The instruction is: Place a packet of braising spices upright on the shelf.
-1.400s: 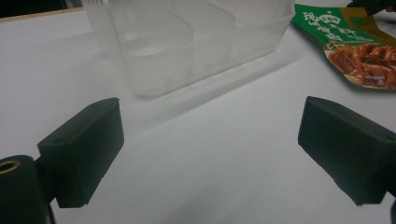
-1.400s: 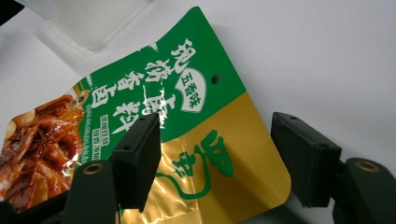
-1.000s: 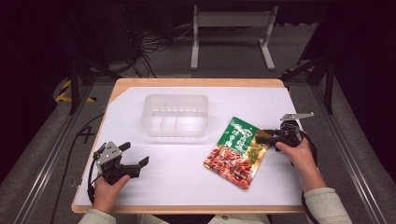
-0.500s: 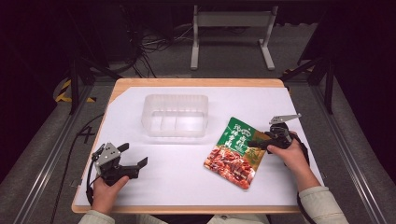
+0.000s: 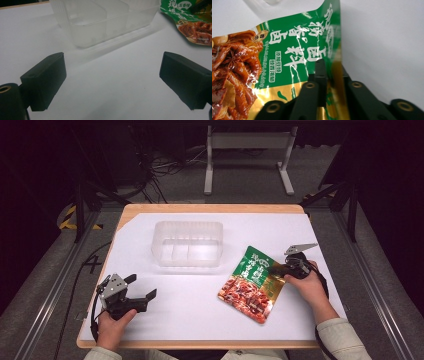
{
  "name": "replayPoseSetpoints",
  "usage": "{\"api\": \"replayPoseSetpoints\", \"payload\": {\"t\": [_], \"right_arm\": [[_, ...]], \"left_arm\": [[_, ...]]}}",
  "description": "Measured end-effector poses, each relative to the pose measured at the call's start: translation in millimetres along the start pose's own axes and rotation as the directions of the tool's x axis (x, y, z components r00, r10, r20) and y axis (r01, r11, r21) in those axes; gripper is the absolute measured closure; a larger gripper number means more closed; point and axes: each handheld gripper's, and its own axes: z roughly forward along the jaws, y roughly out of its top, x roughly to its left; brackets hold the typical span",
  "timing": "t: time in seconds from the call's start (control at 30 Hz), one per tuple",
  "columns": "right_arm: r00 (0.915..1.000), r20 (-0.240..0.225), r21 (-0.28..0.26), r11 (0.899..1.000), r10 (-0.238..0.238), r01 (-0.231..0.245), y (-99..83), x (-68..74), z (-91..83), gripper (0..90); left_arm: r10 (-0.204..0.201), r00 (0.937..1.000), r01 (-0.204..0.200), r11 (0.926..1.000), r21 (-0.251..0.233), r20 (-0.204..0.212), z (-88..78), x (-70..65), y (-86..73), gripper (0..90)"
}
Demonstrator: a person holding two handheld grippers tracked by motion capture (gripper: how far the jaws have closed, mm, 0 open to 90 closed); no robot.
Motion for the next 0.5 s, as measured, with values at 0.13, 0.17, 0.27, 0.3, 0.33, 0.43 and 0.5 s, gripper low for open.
{"api": "replayPoseSetpoints", "payload": {"t": [0.13, 0.17, 0.27, 0.3, 0.33, 0.43, 0.5], "right_arm": [[0.9991, -0.02, -0.017, 0.999, 0.037, -0.038, -0.2, -0.8, -5.4, 90.0], [0.999, -0.02, -0.02, 0.999, 0.039, -0.039, 0.1, -0.2, -6.8, 90.0], [0.9987, -0.026, -0.042, 0.998, 0.045, -0.046, 0.8, 1.4, -12.0, 90.0], [0.9984, -0.026, -0.051, 0.997, 0.049, -0.051, 1.0, 2.2, -14.0, 90.0], [0.9983, -0.031, -0.057, 0.997, 0.048, -0.05, 1.2, 2.9, -16.2, 90.0], [0.9977, -0.04, -0.083, 0.995, 0.054, -0.057, 2.4, 5.7, -22.8, 90.0], [0.9975, -0.047, -0.099, 0.993, 0.053, -0.057, 3.7, 7.7, -27.4, 90.0]], "left_arm": [[0.002, 1.0, -0.002, 1.0, 0.002, 0.002, 1.3, -0.1, 0.9, 7.8], [0.001, 1.0, -0.001, 1.0, 0.001, 0.004, 1.9, -0.2, 1.1, 7.9], [0.003, 1.0, -0.003, 1.0, 0.0, 0.009, 3.8, -0.6, 2.1, 7.9], [-0.001, 0.9999, 0.001, 1.0, 0.0, 0.01, 4.7, -1.1, 2.5, 7.9], [0.0, 0.9999, 0.0, 1.0, 0.0, 0.013, 5.5, -1.2, 2.7, 7.9], [0.014, 0.9998, -0.014, 0.9999, 0.002, 0.015, 7.6, -1.2, 4.0, 7.9], [0.014, 0.9997, -0.014, 0.9999, 0.001, 0.018, 9.1, -1.6, 4.5, 7.9]]}}
